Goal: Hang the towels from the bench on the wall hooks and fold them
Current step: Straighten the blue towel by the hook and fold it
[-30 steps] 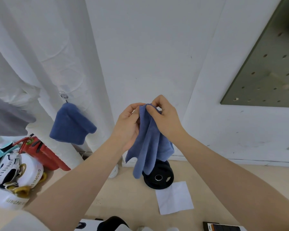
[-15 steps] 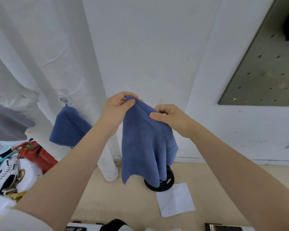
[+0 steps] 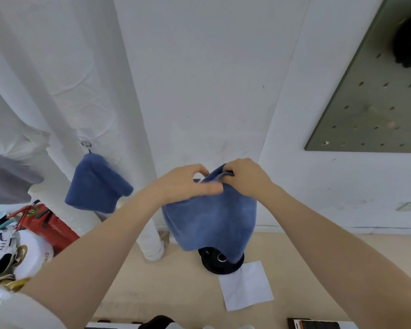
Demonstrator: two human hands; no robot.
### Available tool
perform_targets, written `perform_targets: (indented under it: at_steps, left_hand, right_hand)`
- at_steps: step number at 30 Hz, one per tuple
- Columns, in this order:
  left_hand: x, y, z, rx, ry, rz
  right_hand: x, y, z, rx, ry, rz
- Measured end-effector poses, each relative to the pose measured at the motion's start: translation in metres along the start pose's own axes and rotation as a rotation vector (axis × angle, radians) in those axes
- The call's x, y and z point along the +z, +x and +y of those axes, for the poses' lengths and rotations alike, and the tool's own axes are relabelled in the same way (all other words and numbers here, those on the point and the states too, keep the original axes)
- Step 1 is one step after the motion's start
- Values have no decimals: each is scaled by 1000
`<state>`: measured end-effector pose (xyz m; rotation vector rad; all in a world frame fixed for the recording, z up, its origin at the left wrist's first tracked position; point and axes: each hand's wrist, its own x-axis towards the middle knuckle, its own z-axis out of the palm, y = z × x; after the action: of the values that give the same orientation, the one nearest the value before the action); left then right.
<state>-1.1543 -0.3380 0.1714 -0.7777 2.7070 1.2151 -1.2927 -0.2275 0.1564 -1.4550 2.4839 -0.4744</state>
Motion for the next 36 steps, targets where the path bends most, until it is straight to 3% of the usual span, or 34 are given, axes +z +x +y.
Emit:
perform_targets:
  at_steps: [3,6,9,14,17,21,23,27,32,34,36]
  left_hand:
    - [0,5,-2,91,439,121]
    - [-4,14,-11,117,571,318]
    - [-11,25,-26,71,344,491]
    - [-17,33,-43,-105,-411,728]
    - [-16,34,-56,-114,-602,691]
    - [-18,34,-71,-120,-662,622]
    - [-21,34,-76,-127,-709,572]
    - [-26,30,-79,-198,-756,389]
    - [-31,13,-71,-236,-729,-42]
    - [-31,12,-74,-298,-815,-63]
    - [-29,18,-83,-414,-910,62]
  right_hand:
    - [2,3,-1,5,-94,-65]
    - [-3,0,8,-33,25,-141]
    - [-11,-6,16,-53,208,-205]
    - [-12,-10,30,-9,217,-266]
    - [-10,-11,40,30,230,-205]
    - [-10,-11,43,62,726,-23]
    - [-16,-11,41,23,968,-33]
    - [-24,-10,45,50,1141,-91]
    - [-20,-9,51,326,1461,-78]
    - [-21,-10,55,445,1532,-52]
    - [-19,-11,58,549,1478,-6]
